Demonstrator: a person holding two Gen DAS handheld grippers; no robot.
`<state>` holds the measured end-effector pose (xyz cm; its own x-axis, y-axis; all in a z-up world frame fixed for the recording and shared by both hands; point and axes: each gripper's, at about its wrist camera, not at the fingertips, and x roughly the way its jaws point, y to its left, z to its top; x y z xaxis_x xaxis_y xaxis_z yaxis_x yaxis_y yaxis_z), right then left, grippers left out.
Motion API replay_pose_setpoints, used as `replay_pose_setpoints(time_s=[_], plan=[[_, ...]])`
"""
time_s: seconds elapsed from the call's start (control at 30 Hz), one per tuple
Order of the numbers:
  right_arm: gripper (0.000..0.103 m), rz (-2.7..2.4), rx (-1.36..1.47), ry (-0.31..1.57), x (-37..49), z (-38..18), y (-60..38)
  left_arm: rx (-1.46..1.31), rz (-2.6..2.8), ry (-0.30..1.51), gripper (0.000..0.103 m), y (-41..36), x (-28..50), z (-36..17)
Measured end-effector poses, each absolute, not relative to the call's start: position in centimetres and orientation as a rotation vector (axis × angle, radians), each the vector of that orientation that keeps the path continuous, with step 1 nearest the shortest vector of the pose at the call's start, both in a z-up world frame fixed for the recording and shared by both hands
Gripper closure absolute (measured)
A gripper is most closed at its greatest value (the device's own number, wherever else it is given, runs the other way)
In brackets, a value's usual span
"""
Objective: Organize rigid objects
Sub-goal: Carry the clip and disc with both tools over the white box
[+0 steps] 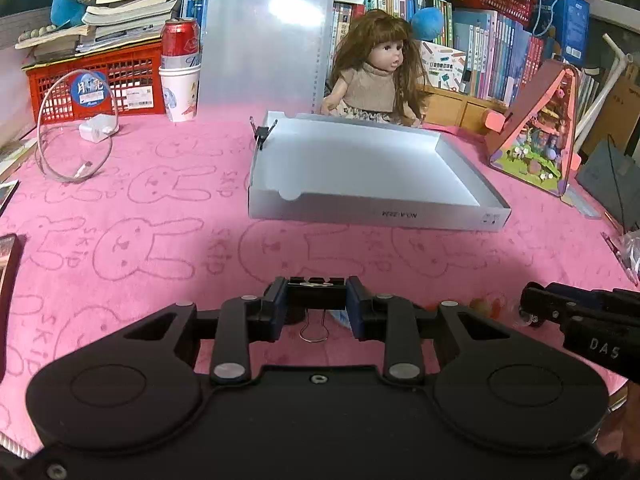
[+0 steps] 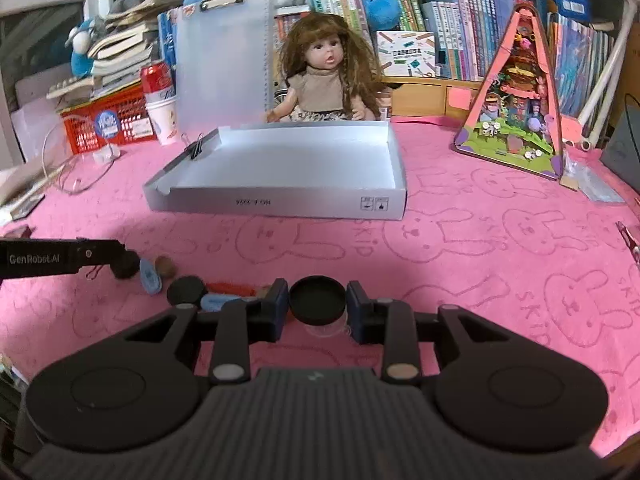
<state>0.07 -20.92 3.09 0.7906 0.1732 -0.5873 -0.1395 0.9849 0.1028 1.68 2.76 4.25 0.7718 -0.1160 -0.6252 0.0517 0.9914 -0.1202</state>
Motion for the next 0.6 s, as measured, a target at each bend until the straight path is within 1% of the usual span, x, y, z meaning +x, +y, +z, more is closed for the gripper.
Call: replay_pose_setpoints(time_s=[0.37,0.6], plan=[[0.067,0.204,0.116,0.651,3.3,4.6,-22.1,-0.113,-0.126,0.666,0.074,2.3,4.8,6.1],[0.067,0.248,0.149,0.684,7.0,5.6,-22.4,-0.137,-0.146,0.695,0.074,2.1,8.2,7.0]])
